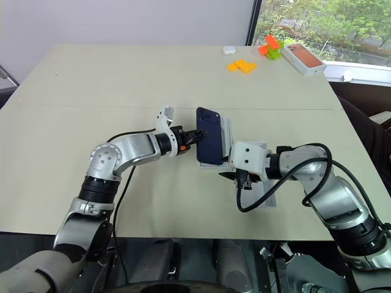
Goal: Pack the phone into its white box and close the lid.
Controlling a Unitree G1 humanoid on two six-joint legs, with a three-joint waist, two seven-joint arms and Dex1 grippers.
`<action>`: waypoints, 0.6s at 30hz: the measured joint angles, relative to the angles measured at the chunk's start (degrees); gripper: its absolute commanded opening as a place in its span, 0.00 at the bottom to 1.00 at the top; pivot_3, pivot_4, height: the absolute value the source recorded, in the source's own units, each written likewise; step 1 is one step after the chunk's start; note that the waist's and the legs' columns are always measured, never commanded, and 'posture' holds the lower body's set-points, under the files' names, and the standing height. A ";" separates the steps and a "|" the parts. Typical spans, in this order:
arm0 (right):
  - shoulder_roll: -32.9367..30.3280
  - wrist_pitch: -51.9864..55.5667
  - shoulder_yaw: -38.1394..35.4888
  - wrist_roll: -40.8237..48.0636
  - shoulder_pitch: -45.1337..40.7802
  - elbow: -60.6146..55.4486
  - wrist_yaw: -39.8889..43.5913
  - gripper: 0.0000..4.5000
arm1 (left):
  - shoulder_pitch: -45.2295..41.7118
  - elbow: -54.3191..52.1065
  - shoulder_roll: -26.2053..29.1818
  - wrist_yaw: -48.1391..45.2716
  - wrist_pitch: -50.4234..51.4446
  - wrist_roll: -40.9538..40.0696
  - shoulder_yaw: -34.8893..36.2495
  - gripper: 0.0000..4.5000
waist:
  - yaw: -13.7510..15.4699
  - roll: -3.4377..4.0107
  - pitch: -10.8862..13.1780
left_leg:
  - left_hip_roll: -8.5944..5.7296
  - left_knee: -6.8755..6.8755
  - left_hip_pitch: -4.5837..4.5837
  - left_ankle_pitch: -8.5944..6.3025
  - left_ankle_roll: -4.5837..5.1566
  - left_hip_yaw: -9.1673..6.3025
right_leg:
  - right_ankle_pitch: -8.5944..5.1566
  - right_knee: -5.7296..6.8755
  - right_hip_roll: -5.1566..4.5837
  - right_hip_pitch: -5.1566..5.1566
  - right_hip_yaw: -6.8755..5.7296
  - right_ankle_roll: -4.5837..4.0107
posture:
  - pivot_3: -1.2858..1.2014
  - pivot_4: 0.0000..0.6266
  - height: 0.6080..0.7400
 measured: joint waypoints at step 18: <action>-0.97 2.52 -4.60 3.07 4.61 -0.48 -4.23 0.39 | -3.09 6.80 -8.67 -2.71 4.63 10.15 7.78 0.00 | 0.08 -0.01 0.00 | -0.16 0.02 -0.20 0.09 -0.17 -0.11 | -0.12 0.01 -0.18 -0.09 -0.02 0.24 | 0.52 0.24 1.00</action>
